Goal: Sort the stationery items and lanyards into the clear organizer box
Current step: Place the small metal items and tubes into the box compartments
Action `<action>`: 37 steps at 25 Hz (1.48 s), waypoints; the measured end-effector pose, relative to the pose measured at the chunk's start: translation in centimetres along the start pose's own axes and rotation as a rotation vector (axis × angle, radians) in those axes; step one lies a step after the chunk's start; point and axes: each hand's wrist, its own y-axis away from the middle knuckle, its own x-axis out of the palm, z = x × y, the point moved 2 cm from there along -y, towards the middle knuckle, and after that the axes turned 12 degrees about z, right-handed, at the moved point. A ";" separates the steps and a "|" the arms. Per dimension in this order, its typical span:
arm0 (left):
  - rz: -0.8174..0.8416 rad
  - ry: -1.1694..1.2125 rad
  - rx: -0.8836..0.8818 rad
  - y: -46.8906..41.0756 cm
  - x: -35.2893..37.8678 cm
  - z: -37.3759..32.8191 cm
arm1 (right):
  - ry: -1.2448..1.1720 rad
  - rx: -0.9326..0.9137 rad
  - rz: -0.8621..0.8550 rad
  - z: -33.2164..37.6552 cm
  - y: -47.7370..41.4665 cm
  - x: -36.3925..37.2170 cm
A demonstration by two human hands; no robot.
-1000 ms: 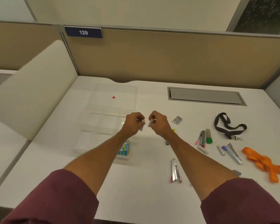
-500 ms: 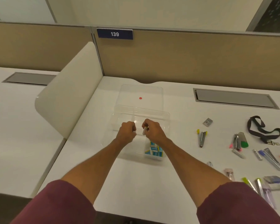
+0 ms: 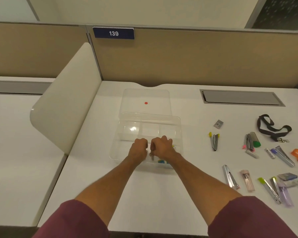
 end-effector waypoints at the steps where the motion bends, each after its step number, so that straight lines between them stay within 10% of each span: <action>1: -0.008 0.004 0.015 -0.1 -0.2 0.0 | 0.026 0.000 -0.001 0.1 0.0 0.1; 15: 0.005 -0.093 0.215 -2.5 -0.6 -9.5 | -0.140 0.128 -0.227 -10.7 5.2 -3.5; 37: 0.216 -0.207 0.538 -7.2 19.5 -36.7 | -0.300 0.416 -0.312 -42.2 14.2 -8.6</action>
